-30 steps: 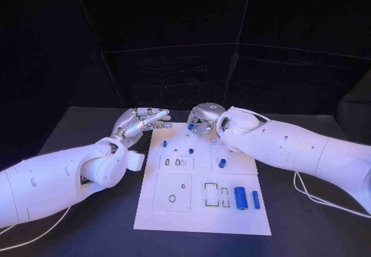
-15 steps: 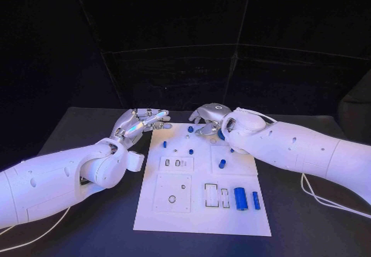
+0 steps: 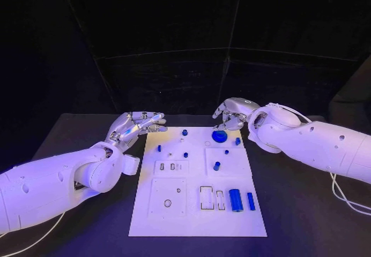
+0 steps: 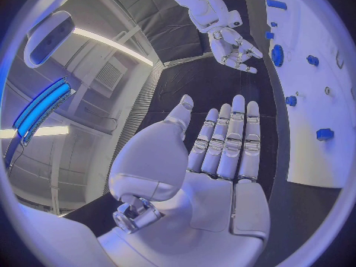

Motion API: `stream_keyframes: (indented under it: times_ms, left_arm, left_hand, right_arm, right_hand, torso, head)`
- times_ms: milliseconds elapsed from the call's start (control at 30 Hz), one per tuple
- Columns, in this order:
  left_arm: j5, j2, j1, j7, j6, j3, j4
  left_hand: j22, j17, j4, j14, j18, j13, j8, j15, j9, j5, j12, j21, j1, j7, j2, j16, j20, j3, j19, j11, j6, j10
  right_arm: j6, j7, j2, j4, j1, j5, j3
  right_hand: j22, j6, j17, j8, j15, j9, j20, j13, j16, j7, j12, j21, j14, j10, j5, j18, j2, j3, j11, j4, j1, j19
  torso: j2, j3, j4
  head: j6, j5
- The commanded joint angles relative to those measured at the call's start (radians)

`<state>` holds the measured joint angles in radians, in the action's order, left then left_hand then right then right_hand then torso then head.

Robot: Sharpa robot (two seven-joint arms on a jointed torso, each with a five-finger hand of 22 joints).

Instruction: Assemble the parts on the task board

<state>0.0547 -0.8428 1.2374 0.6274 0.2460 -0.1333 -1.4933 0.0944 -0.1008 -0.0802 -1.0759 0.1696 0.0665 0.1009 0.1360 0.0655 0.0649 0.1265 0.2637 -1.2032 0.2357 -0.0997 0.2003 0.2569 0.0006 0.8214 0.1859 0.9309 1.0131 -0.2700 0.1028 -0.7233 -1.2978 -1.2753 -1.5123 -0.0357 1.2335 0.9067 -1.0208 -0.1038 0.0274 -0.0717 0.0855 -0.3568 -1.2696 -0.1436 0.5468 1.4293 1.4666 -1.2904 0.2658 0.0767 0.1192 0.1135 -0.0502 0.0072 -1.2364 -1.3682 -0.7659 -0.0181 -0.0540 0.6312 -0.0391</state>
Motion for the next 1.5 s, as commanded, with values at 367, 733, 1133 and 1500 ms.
stream_keyframes:
  times_ms: [367, 733, 1133, 1500]
  left_arm:
    - [-0.004, 0.009, 0.001, 0.004, -0.02, 0.001, 0.011]
    - [-0.004, 0.011, 0.001, 0.004, -0.024, 0.001, 0.015]
    - [-0.004, 0.012, 0.001, 0.004, -0.026, 0.001, 0.017]
    - [-0.004, 0.012, 0.001, 0.003, -0.026, 0.001, 0.02]
  left_hand:
    - [-0.001, 0.001, -0.007, -0.005, 0.015, -0.001, -0.004, 0.005, -0.001, 0.001, -0.005, -0.006, 0.005, 0.013, -0.006, -0.007, 0.001, 0.001, 0.01, 0.003, -0.005, -0.004]
    - [-0.002, 0.001, -0.009, -0.006, 0.016, -0.001, -0.003, 0.005, 0.0, 0.001, -0.005, -0.007, 0.004, 0.012, -0.008, -0.008, 0.001, 0.002, 0.01, 0.003, -0.004, -0.003]
    - [-0.002, 0.001, -0.009, -0.006, 0.016, -0.001, -0.003, 0.005, 0.0, 0.001, -0.005, -0.007, 0.004, 0.012, -0.008, -0.008, 0.001, 0.002, 0.01, 0.003, -0.004, -0.003]
    - [-0.002, 0.001, -0.01, -0.006, 0.016, -0.001, -0.003, 0.005, 0.0, 0.001, -0.006, -0.008, 0.003, 0.012, -0.009, -0.009, 0.001, 0.003, 0.011, 0.003, -0.004, -0.003]
  right_arm:
    - [0.165, 0.112, -0.006, 0.024, -0.001, 0.06, -0.003]
    - [0.196, 0.13, 0.008, 0.042, 0.0, 0.036, -0.003]
    - [0.233, 0.125, 0.026, 0.049, 0.004, 0.012, -0.003]
    - [0.245, 0.133, 0.038, 0.061, 0.006, 0.009, -0.003]
  right_hand:
    - [0.135, -0.049, -0.326, -0.014, -0.026, 0.002, 0.025, -0.778, -0.201, -0.023, 0.674, 0.064, 0.063, -0.07, 0.0, -0.033, 0.001, -0.118, -0.027, 0.164, -0.099, -0.069]
    - [0.176, -0.055, -0.385, -0.027, -0.034, 0.001, 0.031, -0.882, -0.231, -0.027, 0.757, 0.082, 0.072, -0.098, 0.037, -0.041, -0.003, -0.125, -0.031, 0.186, -0.126, -0.093]
    - [0.186, -0.047, -0.396, -0.039, -0.035, -0.001, 0.033, -0.929, -0.237, -0.027, 0.795, 0.086, 0.073, -0.114, 0.065, -0.043, -0.013, -0.123, -0.031, 0.184, -0.143, -0.098]
    - [0.195, -0.038, -0.403, -0.048, -0.034, -0.002, 0.033, -0.939, -0.24, -0.024, 0.803, 0.09, 0.074, -0.116, 0.081, -0.044, -0.027, -0.116, -0.03, 0.179, -0.152, -0.103]
  torso:
    - [-0.001, 0.0, -0.0021]
    - [-0.001, -0.0032, -0.0028]
    - [-0.001, -0.0018, -0.0015]
    - [-0.002, -0.0026, -0.002]
  head:
    - [0.0, -0.014]
    - [0.004, -0.015]
    - [0.007, -0.013]
    - [0.012, -0.015]
